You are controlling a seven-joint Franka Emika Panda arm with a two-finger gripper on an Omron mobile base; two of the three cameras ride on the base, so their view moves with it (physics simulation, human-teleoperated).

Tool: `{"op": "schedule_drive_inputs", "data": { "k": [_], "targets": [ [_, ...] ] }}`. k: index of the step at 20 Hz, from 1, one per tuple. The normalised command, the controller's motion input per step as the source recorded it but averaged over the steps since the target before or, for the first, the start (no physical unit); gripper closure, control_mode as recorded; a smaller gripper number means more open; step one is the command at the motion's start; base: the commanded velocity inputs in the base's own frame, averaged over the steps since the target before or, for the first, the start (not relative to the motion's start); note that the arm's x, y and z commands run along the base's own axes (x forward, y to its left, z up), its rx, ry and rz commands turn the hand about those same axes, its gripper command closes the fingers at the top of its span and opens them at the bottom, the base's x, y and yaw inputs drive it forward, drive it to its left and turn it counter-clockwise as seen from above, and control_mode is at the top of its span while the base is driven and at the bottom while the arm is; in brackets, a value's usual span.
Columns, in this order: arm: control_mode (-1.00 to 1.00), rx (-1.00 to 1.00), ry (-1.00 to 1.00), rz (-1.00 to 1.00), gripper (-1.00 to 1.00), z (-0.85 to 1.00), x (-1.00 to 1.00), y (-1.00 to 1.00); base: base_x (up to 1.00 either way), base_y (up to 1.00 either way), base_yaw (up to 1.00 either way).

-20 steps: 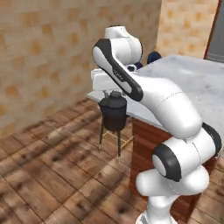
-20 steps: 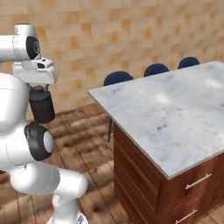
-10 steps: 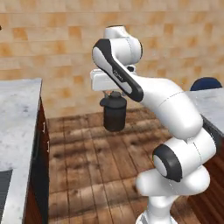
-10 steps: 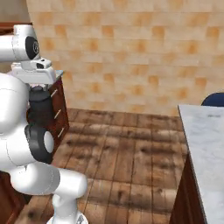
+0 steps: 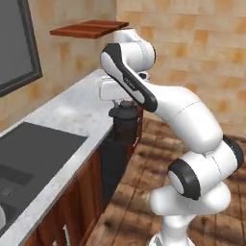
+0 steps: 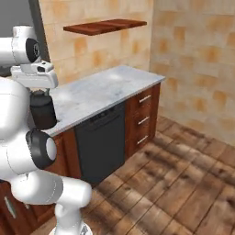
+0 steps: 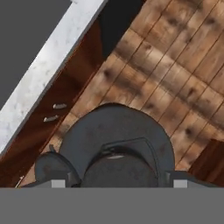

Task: Pick the colander and jug and place them in the sink. Then turn on the water.

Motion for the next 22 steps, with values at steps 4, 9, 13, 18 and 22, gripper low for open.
{"op": "schedule_drive_inputs", "data": {
  "k": [4, 9, 13, 18, 22],
  "targets": [
    [1.0, 0.0, 0.0, 0.0, 1.0, 0.0, 0.0, 0.0, 0.12, -0.46, 0.89],
    [1.0, 0.0, 0.0, 0.0, 1.0, 0.0, 0.0, 0.0, 0.15, -0.42, 0.86],
    [1.0, 0.0, 0.0, 0.0, 1.0, 0.0, 0.0, 0.0, 0.4, -0.35, 0.81],
    [1.0, 0.0, 0.0, 0.0, 1.0, 0.0, 0.0, 0.0, 1.0, -0.27, 0.41],
    [1.0, 0.0, 0.0, 0.0, 1.0, 0.0, 0.0, 0.0, 0.88, 0.17, 0.1]
  ]
}}
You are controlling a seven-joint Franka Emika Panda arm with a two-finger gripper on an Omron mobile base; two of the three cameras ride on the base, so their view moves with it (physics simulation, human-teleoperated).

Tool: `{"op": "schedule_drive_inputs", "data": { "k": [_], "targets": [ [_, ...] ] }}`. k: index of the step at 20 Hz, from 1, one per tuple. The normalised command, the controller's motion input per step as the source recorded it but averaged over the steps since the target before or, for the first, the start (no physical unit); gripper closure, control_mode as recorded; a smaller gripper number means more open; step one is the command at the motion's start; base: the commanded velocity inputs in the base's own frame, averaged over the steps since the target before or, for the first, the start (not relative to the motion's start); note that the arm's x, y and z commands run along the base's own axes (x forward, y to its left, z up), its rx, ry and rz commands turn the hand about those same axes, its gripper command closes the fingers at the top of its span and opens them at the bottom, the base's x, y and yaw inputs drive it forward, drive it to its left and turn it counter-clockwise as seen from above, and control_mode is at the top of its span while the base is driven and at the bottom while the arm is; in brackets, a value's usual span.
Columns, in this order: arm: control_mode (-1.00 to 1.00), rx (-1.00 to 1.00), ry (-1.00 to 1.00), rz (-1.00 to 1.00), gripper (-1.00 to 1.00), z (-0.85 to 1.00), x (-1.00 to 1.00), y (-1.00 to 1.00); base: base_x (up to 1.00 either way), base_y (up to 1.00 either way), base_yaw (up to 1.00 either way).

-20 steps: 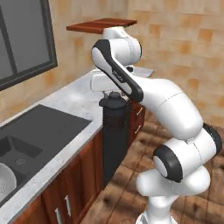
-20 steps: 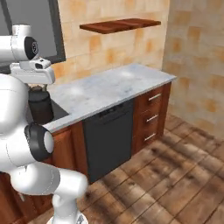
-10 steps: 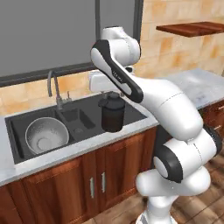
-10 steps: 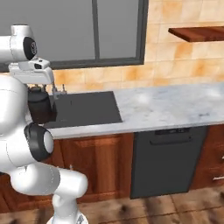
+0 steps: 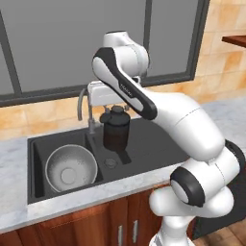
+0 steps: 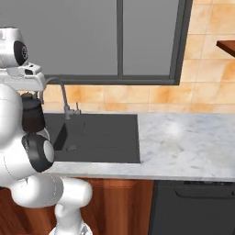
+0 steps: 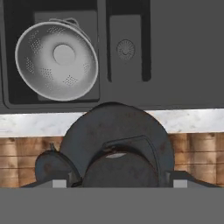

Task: Pick the colander and jug and place them in the sink. Then turn on the water.

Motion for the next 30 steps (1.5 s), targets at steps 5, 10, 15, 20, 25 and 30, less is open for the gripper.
{"op": "schedule_drive_inputs", "data": {
  "k": [5, 10, 15, 20, 25, 30],
  "targets": [
    [1.0, 0.0, 0.0, 0.0, 1.0, 0.0, 0.0, 0.0, 0.69, 0.42, 0.0],
    [1.0, 0.0, 0.0, 0.0, 1.0, 0.0, 0.0, 0.0, 0.0, 0.0, 0.0],
    [1.0, 0.0, 0.0, 0.0, 1.0, 0.0, 0.0, 0.0, 0.0, 0.0, 0.0],
    [-1.0, 0.02, 0.02, 0.0, 1.0, -0.22, 0.0, 0.23, 0.0, 0.0, 0.0],
    [-1.0, 0.04, 0.04, 0.12, 1.0, -0.47, 0.12, 0.49, 0.0, 0.0, 0.0],
    [-1.0, 0.02, 0.03, 0.16, 1.0, -0.3, 0.22, 0.44, 0.0, 0.0, 0.0]
  ]
}}
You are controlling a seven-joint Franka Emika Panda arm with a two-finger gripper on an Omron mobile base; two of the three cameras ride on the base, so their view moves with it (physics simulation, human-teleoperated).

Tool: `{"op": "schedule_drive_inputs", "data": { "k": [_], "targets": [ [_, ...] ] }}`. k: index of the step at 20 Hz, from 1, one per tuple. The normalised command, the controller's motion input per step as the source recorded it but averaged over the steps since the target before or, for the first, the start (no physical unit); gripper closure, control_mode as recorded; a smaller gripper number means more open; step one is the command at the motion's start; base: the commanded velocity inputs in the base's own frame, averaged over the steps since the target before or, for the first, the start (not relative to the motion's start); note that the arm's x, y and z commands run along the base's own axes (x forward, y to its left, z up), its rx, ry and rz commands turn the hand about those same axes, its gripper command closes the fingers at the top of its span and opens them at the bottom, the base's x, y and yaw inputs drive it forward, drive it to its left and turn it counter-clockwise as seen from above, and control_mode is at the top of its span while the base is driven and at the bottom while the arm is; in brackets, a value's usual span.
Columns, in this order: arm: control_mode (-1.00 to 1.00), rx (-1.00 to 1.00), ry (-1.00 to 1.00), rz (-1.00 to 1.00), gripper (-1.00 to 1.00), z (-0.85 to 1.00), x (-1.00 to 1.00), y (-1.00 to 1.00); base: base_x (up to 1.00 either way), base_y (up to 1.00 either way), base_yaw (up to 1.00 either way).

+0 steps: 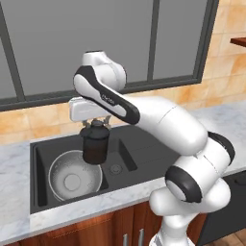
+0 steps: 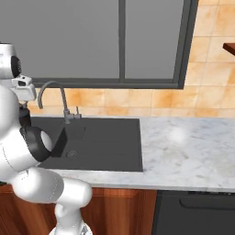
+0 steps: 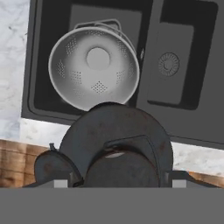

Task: Pick the colander and jug and place them in the sink. Then turn on the water.

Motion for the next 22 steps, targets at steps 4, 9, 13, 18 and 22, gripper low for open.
{"op": "schedule_drive_inputs", "data": {
  "k": [4, 9, 13, 18, 22],
  "targets": [
    [-1.0, 0.0, -0.07, 0.15, 1.0, -0.06, 0.33, 0.09, 0.0, 0.0, 0.0],
    [-1.0, 0.0, -0.09, 0.24, 1.0, 0.0, 0.0, 0.01, 0.0, 0.0, 0.0],
    [-1.0, 0.0, 0.0, 0.04, 1.0, -0.36, 0.13, 0.08, 0.0, 0.0, 0.0],
    [-1.0, 0.01, 0.0, 0.0, 1.0, -0.9, 0.23, 0.26, 0.0, 0.0, 0.0],
    [-1.0, 0.0, 0.0, 0.0, 1.0, -0.56, 0.26, 0.32, 0.0, 0.0, 0.0]
  ]
}}
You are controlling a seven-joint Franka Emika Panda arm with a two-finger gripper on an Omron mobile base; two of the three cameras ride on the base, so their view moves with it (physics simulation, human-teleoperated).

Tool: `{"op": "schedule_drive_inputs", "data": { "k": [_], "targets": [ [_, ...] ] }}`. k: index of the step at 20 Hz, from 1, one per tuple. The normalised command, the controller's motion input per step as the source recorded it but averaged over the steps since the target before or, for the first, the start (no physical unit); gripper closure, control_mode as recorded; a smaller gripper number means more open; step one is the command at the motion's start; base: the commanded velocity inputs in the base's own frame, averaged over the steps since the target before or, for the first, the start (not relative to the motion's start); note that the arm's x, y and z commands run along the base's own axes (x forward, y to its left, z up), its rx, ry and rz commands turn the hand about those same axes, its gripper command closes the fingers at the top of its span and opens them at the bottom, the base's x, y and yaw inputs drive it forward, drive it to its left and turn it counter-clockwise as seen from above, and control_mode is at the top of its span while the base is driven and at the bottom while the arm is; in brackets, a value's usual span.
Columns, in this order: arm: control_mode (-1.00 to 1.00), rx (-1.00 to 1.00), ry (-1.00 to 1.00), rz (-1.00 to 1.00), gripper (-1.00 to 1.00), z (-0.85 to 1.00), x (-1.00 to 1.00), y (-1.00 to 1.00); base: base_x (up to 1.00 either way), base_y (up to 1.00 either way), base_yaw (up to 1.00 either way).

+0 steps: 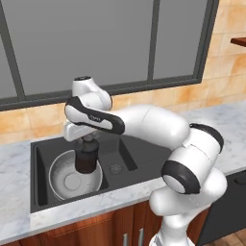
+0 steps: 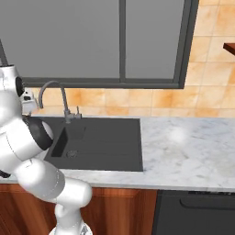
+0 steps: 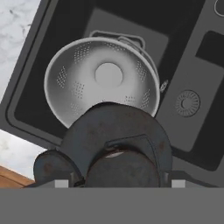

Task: Pick the colander and jug and place them in the sink. Then turn on the water.

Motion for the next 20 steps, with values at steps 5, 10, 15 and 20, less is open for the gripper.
{"op": "schedule_drive_inputs", "data": {
  "k": [5, 10, 15, 20],
  "targets": [
    [-1.0, 0.0, 0.0, -0.05, 1.0, -0.23, 0.5, 0.27, 0.0, 0.0, 0.0],
    [-1.0, 0.0, 0.0, -0.1, 1.0, -0.03, 0.69, 0.34, 0.0, 0.0, 0.0],
    [-1.0, -0.02, -0.02, -0.09, 1.0, -0.07, 0.31, 0.42, 0.0, 0.0, 0.0],
    [-1.0, -0.03, 0.0, -0.12, 1.0, -0.19, 0.01, 0.2, 0.0, 0.0, 0.0]
  ]
}}
